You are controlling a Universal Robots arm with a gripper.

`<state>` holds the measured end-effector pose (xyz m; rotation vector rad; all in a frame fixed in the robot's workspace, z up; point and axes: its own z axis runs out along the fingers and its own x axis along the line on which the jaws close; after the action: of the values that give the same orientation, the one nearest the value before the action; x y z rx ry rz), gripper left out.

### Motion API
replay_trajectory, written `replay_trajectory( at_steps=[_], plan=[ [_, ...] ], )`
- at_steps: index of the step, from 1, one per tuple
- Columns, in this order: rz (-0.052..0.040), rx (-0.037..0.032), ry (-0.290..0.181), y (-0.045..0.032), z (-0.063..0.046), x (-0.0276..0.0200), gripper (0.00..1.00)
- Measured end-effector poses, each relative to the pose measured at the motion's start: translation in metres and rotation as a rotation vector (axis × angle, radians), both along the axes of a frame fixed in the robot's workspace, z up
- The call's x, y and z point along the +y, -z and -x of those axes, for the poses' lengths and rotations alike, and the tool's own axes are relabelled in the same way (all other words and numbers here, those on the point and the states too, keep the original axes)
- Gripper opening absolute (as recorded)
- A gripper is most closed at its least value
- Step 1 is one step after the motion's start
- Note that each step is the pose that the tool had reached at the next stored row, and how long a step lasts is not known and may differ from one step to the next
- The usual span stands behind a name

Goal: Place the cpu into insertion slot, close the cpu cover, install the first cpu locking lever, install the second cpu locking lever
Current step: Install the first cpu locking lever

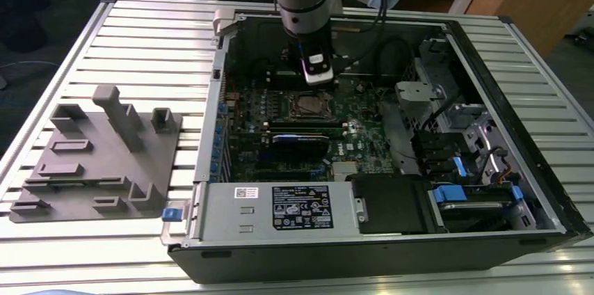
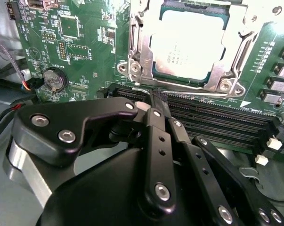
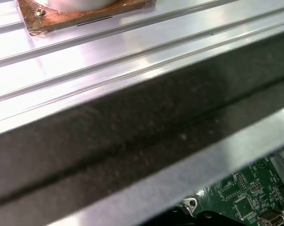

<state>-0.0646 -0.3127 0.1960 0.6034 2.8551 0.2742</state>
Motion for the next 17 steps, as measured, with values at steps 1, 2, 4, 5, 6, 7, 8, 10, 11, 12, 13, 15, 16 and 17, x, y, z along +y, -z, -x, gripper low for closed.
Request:
replay_trajectory(
  at_steps=[1,2,4,5,6,7,8,10,11,12,13,15,16,17],
  plan=[
    [0.0000,-0.0018,0.000,0.0000,0.0000,-0.0006,0.11],
    [0.0001,-0.0040,0.000,0.0001,0.0001,-0.0011,0.11],
    [0.0001,-0.0084,0.000,0.0001,0.0002,-0.0022,0.11],
    [0.0001,-0.0105,0.000,0.0002,0.0003,-0.0028,0.11],
    [0.0001,-0.0126,0.000,0.0002,0.0004,-0.0035,0.11],
    [0.0000,-0.0145,0.000,0.0002,0.0006,-0.0042,0.11],
    [0.0000,-0.0165,0.000,0.0003,0.0009,-0.0049,0.11],
    [0.0000,-0.0204,0.000,0.0003,0.0018,-0.0062,0.11],
    [0.0001,-0.0229,0.000,0.0004,0.0025,-0.0065,0.11],
    [0.0001,-0.0258,0.000,0.0005,0.0035,-0.0065,0.11],
    [0.0002,-0.0282,0.000,0.0005,0.0045,-0.0065,0.11],
    [-0.0002,-0.0301,0.000,0.0005,0.0056,-0.0062,0.11],
    [-0.0002,-0.0308,0.000,0.0005,0.0060,-0.0055,0.11],
    [-0.0002,-0.0311,0.000,0.0005,0.0063,-0.0046,0.11]
  ],
)
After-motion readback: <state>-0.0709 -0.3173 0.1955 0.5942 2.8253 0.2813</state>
